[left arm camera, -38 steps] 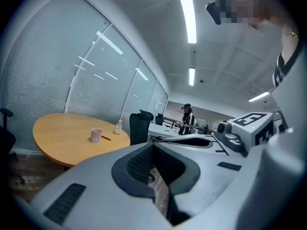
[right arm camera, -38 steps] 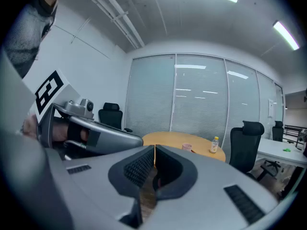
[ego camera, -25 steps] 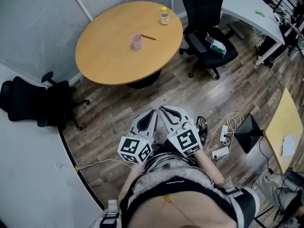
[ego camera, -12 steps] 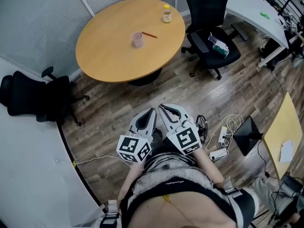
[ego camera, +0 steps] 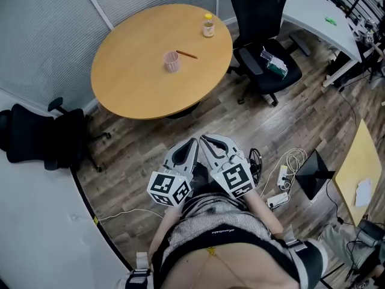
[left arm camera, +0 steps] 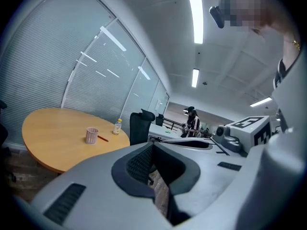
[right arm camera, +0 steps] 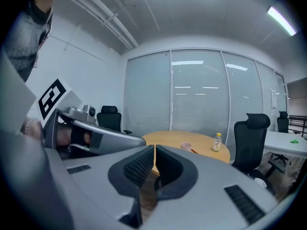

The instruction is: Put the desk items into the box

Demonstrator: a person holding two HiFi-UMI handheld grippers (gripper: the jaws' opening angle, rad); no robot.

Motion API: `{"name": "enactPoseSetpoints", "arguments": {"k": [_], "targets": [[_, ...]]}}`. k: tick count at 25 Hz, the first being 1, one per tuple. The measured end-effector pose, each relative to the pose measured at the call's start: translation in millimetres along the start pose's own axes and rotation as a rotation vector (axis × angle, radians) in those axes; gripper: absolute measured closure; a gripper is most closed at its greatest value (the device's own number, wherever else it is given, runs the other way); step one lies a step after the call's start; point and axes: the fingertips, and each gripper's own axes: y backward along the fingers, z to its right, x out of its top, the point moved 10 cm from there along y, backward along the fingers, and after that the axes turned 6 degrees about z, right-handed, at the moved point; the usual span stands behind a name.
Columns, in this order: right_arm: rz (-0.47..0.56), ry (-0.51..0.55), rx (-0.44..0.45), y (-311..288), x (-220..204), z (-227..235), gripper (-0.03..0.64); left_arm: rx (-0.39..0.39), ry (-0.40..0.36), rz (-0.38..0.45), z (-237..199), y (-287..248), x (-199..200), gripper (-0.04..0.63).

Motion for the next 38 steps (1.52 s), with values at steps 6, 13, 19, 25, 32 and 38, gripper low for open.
{"name": "enactPoseSetpoints", "arguments": {"k": [6,13,19,25,32,38], "targets": [[0.012,0.012,-0.025,-42,9,20,0.591,-0.055,-0.002,-0.007,-38,-31,18,0.577],[-0.002,0.005,-0.043,-88,12,30,0.591,-0.077,0.004,-0.03,-81,-48,30,0.577],[-0.011,-0.002,-0.055,-110,11,31,0.591,-0.093,0.012,-0.04,-103,-53,34,0.577],[-0.018,0.005,-0.068,-131,13,27,0.589,-0.102,0.018,-0.051,-123,-52,36,0.577],[-0.022,0.017,-0.099,-147,15,18,0.589,-0.125,0.024,-0.04,-140,-48,42,0.577],[-0.05,0.036,-0.099,-152,12,12,0.591,-0.118,0.045,-0.044,-150,-41,40,0.577]]}}
